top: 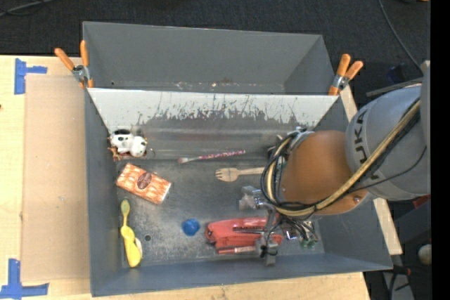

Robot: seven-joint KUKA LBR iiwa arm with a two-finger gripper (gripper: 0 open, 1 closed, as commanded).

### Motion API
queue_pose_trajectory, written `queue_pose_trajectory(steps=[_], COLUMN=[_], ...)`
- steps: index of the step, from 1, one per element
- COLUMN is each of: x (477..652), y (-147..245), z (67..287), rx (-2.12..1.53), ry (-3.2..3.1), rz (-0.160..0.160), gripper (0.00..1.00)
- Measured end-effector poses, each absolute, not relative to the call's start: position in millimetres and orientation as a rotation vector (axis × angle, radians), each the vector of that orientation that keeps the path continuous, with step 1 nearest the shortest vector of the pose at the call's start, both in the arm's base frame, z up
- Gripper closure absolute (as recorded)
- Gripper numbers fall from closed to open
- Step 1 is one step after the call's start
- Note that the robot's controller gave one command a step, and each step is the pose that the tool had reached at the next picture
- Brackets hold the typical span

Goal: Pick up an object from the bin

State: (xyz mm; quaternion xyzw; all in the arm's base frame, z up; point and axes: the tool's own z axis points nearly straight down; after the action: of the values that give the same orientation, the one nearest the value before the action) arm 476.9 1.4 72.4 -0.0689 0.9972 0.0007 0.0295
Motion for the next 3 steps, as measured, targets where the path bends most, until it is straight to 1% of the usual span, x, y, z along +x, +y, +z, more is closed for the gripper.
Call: queue_pose_trajectory(steps=[1, 3], x=[470.7, 470.7], y=[57.1, 57.0], z=[89.7, 89.7], rx=[-0.23, -0.228], ry=[3.087, 3.088], rz=[0.001, 0.001], gripper=[1.0, 1.0])
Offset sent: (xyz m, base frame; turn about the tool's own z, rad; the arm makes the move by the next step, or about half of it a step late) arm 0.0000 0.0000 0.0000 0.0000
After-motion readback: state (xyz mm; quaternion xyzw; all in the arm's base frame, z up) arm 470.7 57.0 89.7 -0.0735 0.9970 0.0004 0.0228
